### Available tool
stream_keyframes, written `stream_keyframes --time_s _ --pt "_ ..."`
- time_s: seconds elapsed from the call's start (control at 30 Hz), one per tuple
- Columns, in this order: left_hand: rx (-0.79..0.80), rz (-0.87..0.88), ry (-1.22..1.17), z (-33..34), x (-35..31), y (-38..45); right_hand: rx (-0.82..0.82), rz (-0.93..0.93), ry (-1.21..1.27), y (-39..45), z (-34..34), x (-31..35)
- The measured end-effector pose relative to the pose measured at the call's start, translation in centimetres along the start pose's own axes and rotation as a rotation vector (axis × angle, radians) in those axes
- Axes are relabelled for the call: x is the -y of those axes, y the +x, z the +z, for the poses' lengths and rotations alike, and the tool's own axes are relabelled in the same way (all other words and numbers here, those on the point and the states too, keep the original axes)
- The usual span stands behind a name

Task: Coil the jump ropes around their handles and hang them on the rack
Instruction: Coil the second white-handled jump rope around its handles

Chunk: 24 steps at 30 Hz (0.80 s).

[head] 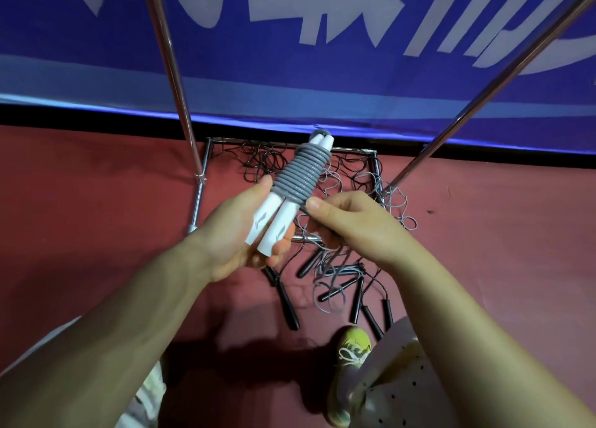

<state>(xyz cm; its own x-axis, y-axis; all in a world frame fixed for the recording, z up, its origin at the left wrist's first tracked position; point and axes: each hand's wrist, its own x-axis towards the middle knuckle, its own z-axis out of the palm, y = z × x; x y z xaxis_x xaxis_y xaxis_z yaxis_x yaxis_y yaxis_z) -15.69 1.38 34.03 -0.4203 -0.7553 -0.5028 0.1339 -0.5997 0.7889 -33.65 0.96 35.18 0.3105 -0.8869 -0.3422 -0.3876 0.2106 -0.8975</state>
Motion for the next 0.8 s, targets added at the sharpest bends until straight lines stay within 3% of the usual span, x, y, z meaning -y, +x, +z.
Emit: stream_keyframes --time_s 0.17,0.3,0.43,0.53,0.63,0.8 --pt "-0.233 0.005 0.352 -0.3 0.8 1.2 -0.076 0.020 -0.247 0.0 1.4 -0.2" --pt "-0.331 0.040 0.527 -0.5 1.5 2.0 -0.057 0.181 -0.013 0.4 1.9 -0.7" --pt "-0.245 0.074 0.634 -0.8 2.4 2.3 -0.067 0.226 0.076 0.4 1.9 -1.0" --pt "-0.092 0.068 0.659 -0.9 3.0 2.0 -0.083 0.201 -0.031 0.3 2.1 -1.1" --pt "-0.063 -0.025 0.695 -1.7 3.0 2.0 -0.096 0.159 -0.140 1.0 2.1 -1.6" --pt "0.048 -0.142 0.273 -1.3 1.8 1.3 -0.031 0.105 0.117 1.0 2.3 -1.3"
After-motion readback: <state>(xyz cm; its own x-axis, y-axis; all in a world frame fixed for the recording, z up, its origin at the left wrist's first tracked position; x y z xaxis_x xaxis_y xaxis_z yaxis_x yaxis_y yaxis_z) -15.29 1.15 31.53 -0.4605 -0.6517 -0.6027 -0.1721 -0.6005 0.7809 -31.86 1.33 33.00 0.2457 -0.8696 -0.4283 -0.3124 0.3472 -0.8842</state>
